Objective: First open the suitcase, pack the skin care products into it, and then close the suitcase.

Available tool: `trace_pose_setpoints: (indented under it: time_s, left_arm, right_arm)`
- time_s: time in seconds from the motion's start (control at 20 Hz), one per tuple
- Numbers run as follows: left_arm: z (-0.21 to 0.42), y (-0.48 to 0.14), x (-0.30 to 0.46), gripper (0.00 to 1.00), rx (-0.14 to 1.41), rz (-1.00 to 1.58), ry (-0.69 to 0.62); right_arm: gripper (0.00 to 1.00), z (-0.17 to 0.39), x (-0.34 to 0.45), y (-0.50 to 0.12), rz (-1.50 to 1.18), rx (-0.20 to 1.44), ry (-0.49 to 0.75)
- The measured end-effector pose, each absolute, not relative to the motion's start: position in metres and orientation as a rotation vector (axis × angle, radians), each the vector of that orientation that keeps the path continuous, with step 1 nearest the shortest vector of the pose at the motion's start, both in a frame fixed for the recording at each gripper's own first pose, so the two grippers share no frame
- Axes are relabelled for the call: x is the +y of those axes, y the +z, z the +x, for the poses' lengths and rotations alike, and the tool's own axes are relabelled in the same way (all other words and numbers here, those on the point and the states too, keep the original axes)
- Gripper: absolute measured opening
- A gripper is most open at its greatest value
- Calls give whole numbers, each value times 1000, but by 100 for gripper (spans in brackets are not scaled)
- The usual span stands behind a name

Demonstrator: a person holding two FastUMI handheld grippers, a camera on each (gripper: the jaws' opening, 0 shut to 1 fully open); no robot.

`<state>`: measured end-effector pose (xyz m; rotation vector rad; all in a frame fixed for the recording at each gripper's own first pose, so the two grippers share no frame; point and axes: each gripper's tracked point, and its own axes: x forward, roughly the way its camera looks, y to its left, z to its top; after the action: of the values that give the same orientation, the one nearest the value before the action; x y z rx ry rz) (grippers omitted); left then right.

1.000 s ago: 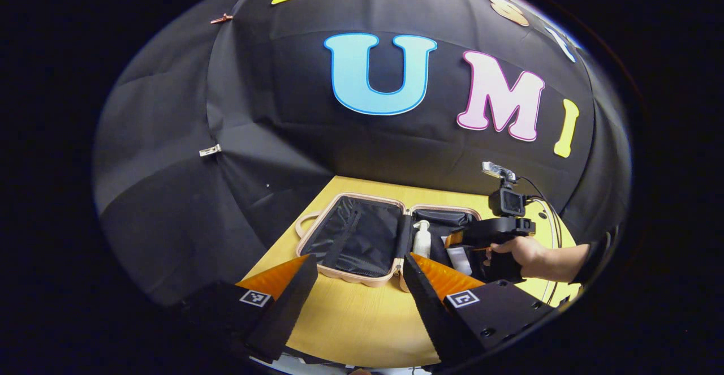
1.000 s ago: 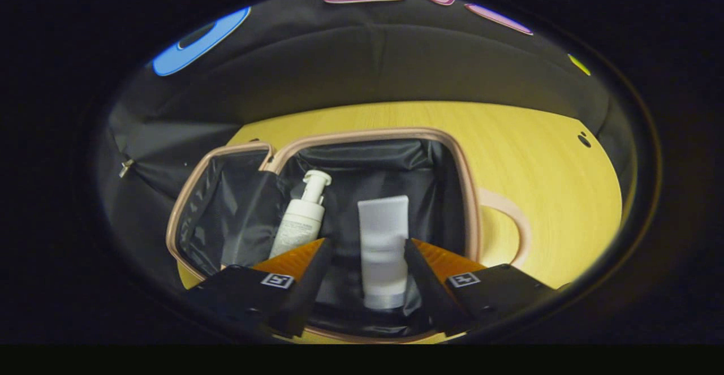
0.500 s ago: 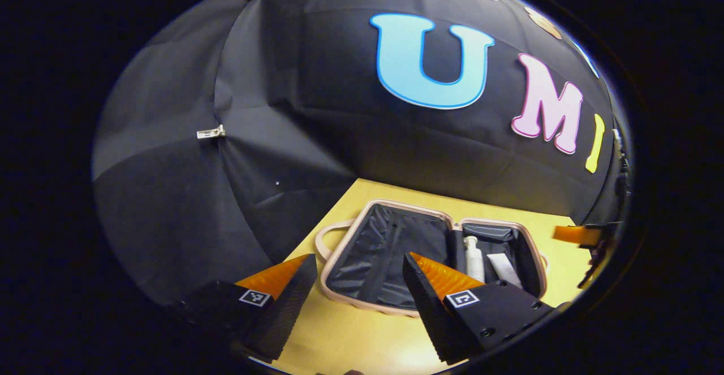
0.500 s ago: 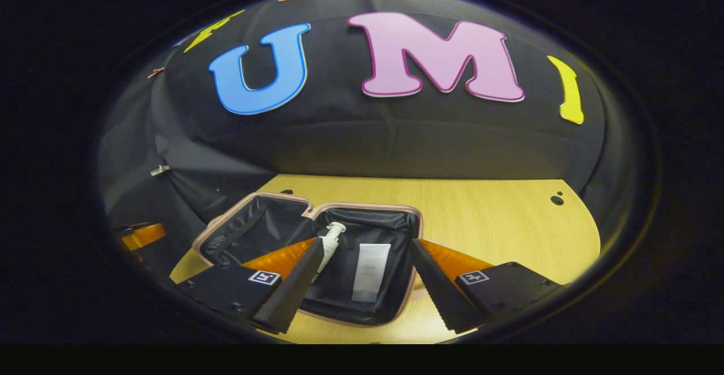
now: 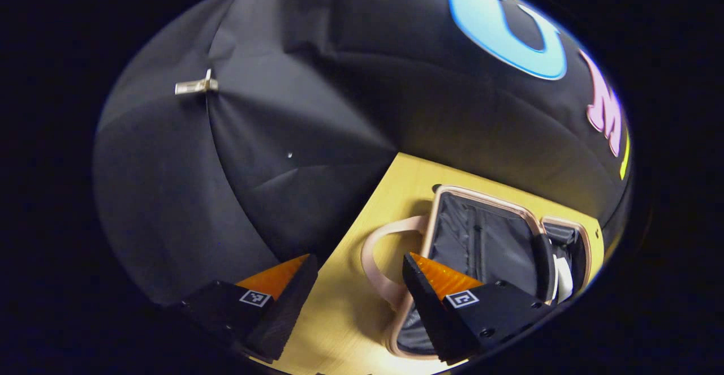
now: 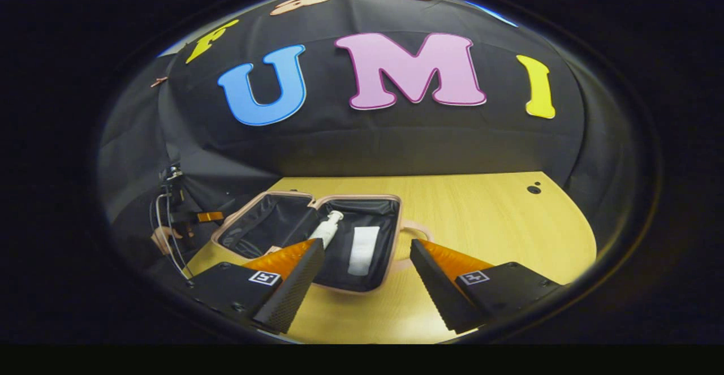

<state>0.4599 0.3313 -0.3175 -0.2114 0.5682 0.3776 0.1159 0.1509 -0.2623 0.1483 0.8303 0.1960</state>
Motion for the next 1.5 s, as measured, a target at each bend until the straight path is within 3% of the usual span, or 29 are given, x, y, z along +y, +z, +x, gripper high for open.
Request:
trace_pose_setpoints:
  time_s: [0.2, 0.3, 0.55, 0.85, 1.0, 1.05, 1.3, 1.5]
  left_arm:
    - [482, -348, 345, 94, 681, -267, 393]
    - [492, -356, 341, 82, 705, -279, 377]
    - [499, -373, 337, 72, 788, -342, 342]
    - [500, -377, 337, 48, 799, -350, 335]
    - [501, -379, 333, 25, 806, -343, 314]
    - [502, -378, 332, 24, 800, -344, 312]
    - [504, -345, 331, 15, 710, -243, 328]
    - [501, -277, 317, 10, 611, -159, 297]
  right_arm:
    - [97, 88, 120, -251, 87, 812, 134]
    - [97, 63, 118, -256, 103, 844, 115]
    - [98, 33, 107, -269, 98, 911, 91]
    - [98, 38, 92, -271, 94, 905, 75]
    - [98, 42, 84, -269, 81, 889, 69]
    - [98, 42, 82, -271, 77, 889, 66]
    - [98, 44, 80, -273, 69, 894, 80]
    - [98, 57, 84, -264, 71, 866, 94]
